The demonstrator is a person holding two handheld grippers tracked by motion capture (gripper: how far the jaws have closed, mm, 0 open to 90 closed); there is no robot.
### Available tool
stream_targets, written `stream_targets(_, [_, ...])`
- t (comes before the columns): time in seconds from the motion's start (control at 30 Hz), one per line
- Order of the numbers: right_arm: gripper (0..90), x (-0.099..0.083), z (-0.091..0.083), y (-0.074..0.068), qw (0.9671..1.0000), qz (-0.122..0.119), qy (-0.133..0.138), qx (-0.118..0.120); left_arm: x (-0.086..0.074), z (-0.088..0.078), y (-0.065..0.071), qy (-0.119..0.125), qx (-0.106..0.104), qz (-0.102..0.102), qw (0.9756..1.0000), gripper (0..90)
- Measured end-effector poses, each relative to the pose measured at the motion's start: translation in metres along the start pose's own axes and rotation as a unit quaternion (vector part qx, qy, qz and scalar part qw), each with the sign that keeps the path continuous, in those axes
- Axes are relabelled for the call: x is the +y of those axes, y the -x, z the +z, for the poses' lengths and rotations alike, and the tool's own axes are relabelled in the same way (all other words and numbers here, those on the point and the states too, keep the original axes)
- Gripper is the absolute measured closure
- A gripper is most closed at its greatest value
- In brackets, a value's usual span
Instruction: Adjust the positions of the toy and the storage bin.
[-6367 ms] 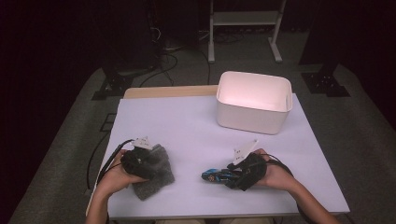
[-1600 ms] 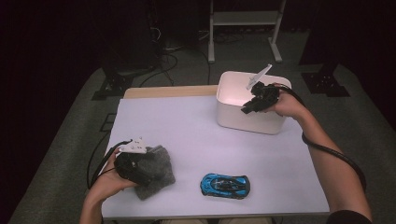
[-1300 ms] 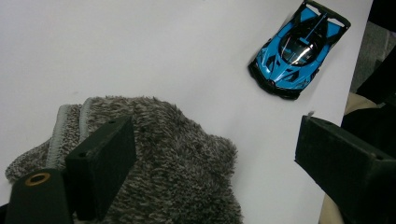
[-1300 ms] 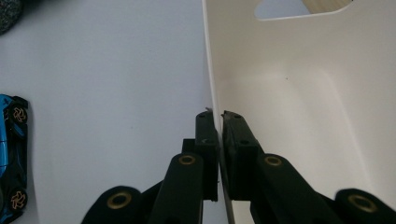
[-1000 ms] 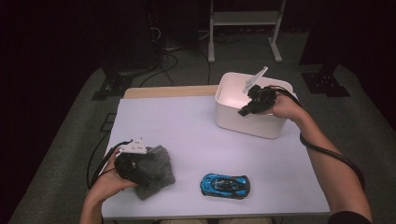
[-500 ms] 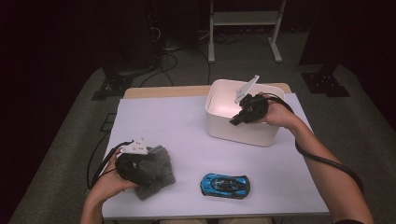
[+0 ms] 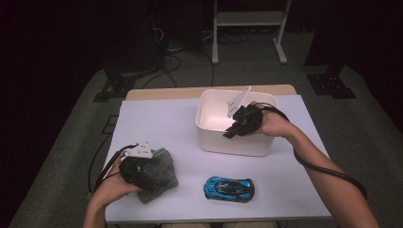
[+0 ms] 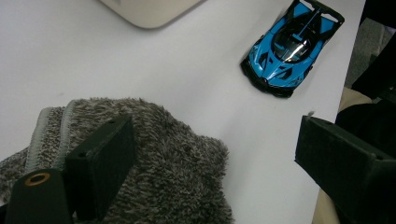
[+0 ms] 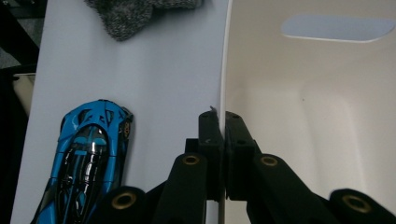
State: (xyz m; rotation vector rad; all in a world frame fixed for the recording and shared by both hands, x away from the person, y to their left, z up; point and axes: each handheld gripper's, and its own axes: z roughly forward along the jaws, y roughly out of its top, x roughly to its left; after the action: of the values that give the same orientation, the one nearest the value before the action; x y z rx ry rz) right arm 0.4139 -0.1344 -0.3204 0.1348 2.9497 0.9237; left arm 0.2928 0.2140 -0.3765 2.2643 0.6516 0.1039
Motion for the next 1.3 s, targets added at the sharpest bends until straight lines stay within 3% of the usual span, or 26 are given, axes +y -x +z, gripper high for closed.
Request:
stream_targets(0.37, [85.7,0.015,0.009,-0.018,0.9995,-0.023,-0.005,0.022,0.0,0.001,0.0,-0.003,0.0,0.003,1.0,11.7])
stream_targets(0.73, [85.2,0.017,0.011,-0.025,0.998,-0.039,-0.002,0.05,-0.001,0.002,0.0,-0.005,-0.001,0.002,1.0,11.7])
stream_targets(1.07, [84.0,0.014,0.01,-0.029,0.9982,-0.037,0.002,0.047,0.0,0.002,0.001,-0.002,0.0,0.002,1.0,11.7])
stream_targets(1.3, [67.7,0.011,0.0,-0.03,0.9988,-0.019,0.023,0.039,0.0,0.002,0.0,0.0,0.002,0.004,1.0,11.6])
